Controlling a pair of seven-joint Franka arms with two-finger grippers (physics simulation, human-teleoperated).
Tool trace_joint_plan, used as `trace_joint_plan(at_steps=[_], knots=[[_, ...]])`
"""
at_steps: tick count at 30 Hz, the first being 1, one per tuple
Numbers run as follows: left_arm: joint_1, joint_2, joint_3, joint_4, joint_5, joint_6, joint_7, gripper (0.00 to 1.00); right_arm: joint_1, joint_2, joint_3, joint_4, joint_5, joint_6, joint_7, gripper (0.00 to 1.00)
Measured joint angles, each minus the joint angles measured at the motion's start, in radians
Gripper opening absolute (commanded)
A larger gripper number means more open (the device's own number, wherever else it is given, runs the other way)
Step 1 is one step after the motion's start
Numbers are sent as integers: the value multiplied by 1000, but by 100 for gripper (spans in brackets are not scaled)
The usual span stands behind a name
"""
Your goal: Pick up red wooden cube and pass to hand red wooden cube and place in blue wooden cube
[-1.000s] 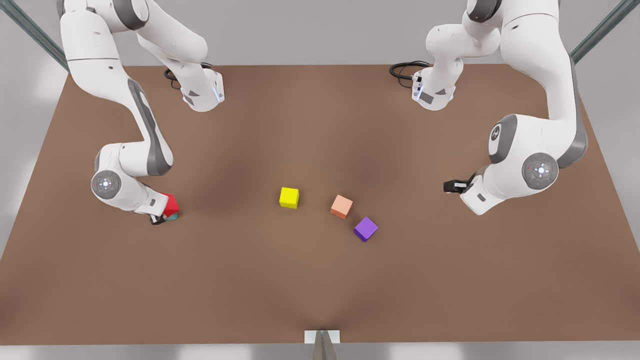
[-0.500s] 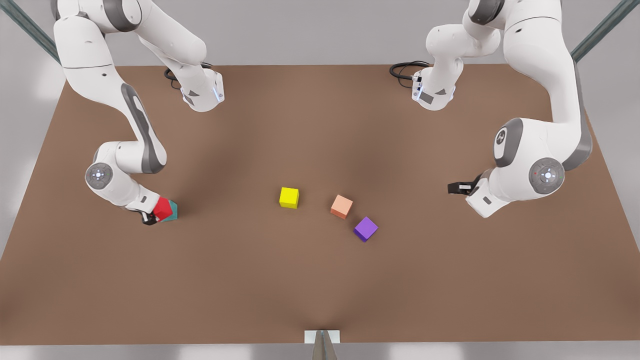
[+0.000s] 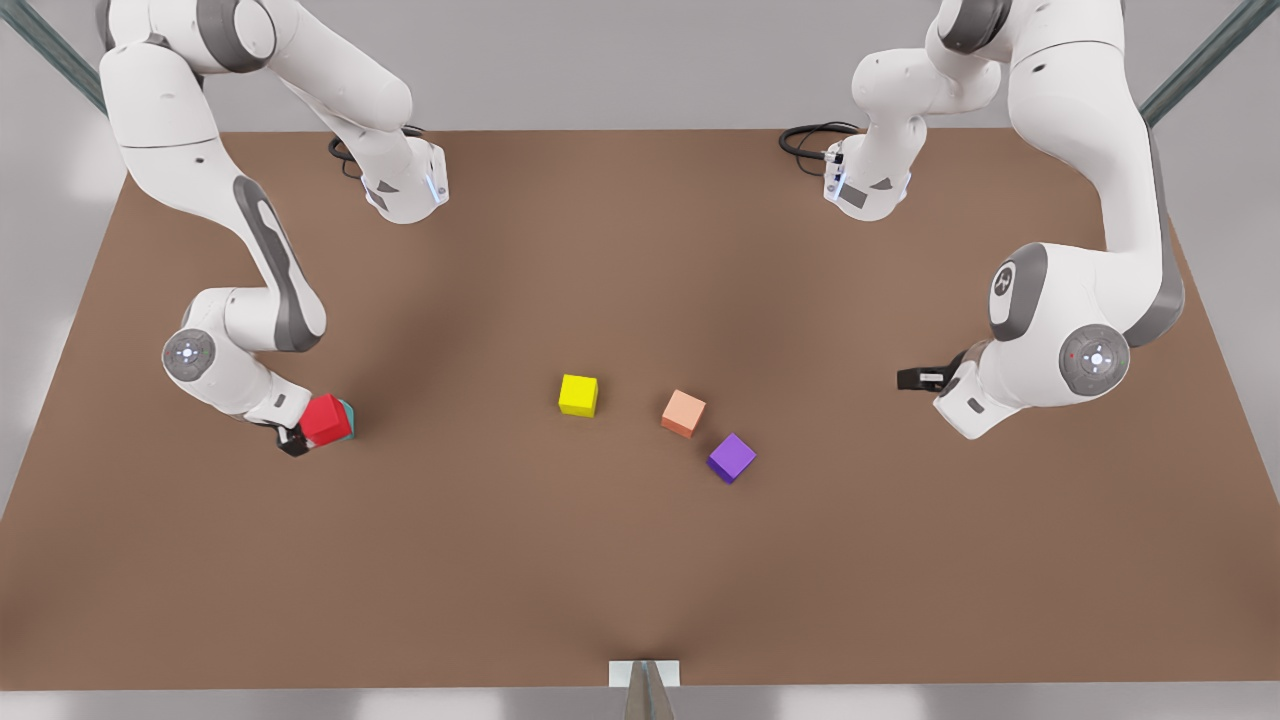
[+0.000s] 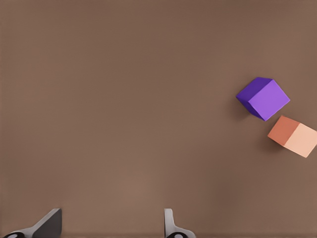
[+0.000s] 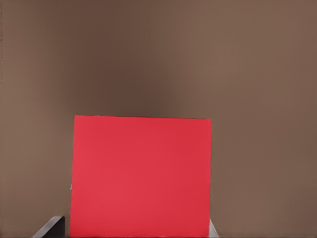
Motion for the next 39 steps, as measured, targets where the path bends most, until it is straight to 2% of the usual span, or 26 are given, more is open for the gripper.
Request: trace_joint_plan(at_steps=[15, 17, 18, 21, 23, 25, 27, 32, 38, 39], knots=[[0, 0, 0, 0, 0, -7, -1, 100, -84, 7, 3, 32, 11, -3, -61, 100], [0, 0, 0, 0, 0, -9, -1, 100, -93, 19, 3, 124, 61, -34, -70, 100], [0, -1, 0, 1, 0, -10, -1, 100, -92, 54, 1, 217, 134, -64, -70, 100], [0, -1, 0, 1, 0, -17, -1, 100, -46, 263, 0, 661, 269, -269, 32, 100], [0, 0, 0, 1, 0, -22, -1, 100, 46, 294, 0, 759, 247, -402, 178, 100], [0, 0, 0, 1, 0, -28, -1, 100, 145, 252, 4, 740, 175, -506, 364, 100], [0, -1, 0, 1, 0, -36, -1, 100, 169, 149, 7, 685, 130, -588, 539, 100], [0, -3, 0, 2, 0, -55, -1, 100, 82, -168, 1, 546, 177, -766, 898, 100], [0, -3, 0, 2, 0, -66, -2, 100, 96, -214, -10, 583, 202, -891, 1213, 100], [0, -3, 0, 2, 0, -67, -2, 100, 169, -216, -82, 599, 203, -910, 1256, 100]])
